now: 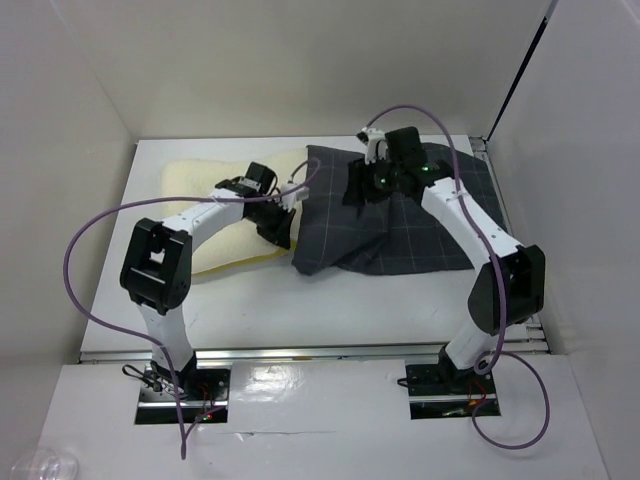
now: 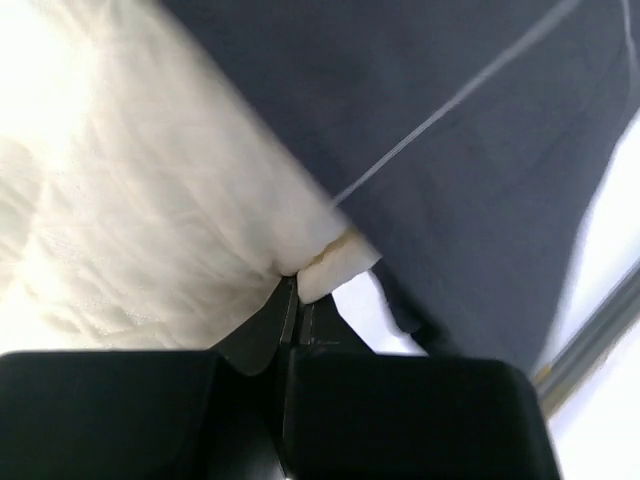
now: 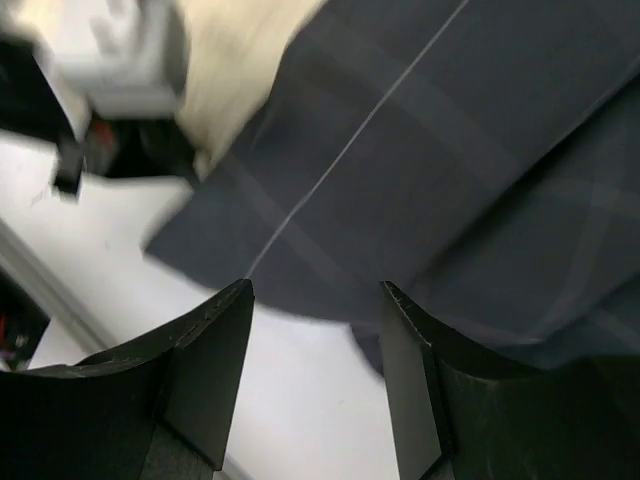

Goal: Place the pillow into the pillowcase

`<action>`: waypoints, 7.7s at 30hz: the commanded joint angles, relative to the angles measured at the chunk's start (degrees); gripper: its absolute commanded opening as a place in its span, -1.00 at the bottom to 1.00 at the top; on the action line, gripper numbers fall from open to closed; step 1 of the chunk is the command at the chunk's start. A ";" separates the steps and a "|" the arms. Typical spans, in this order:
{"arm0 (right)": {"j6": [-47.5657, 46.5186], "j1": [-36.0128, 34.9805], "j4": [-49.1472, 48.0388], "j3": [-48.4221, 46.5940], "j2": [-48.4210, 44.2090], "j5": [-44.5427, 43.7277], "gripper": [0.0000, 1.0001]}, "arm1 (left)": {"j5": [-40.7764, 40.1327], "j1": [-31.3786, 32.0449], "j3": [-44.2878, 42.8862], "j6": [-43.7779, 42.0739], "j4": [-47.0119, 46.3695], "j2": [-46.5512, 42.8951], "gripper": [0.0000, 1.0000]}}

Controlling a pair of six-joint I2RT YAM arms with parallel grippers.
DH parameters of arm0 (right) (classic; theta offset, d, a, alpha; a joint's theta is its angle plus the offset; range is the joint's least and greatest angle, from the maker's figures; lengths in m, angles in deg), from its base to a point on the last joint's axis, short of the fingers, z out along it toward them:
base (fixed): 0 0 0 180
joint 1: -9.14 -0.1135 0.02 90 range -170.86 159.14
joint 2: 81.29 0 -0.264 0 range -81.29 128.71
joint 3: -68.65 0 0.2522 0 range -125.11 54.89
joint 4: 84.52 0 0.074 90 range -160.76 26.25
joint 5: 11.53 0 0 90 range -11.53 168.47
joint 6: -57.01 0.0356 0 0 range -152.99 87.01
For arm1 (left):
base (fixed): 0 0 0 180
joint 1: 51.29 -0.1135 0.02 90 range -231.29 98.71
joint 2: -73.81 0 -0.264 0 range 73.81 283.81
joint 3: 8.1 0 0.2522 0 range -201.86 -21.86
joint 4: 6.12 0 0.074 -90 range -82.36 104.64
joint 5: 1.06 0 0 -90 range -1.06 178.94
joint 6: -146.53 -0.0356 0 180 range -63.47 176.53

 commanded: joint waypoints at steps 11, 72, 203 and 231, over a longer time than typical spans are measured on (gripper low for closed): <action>-0.95 3.92 0.01 -14.38 6.15 -1.40 0.21 | 6.37 -0.23 25.92 -12.72 4.72 -21.46 -0.37; -4.28 1.46 0.81 -27.13 24.88 6.25 0.32 | 11.46 -15.17 -38.76 -24.25 22.21 34.95 0.48; 15.32 -18.14 -1.14 -52.42 29.36 17.67 -1.00 | -29.05 11.81 11.70 -21.96 -32.63 -29.56 -1.00; 1.52 -5.93 -6.23 -42.43 26.38 -10.54 0.33 | -30.64 -1.71 13.38 -20.21 -41.97 -7.97 -1.00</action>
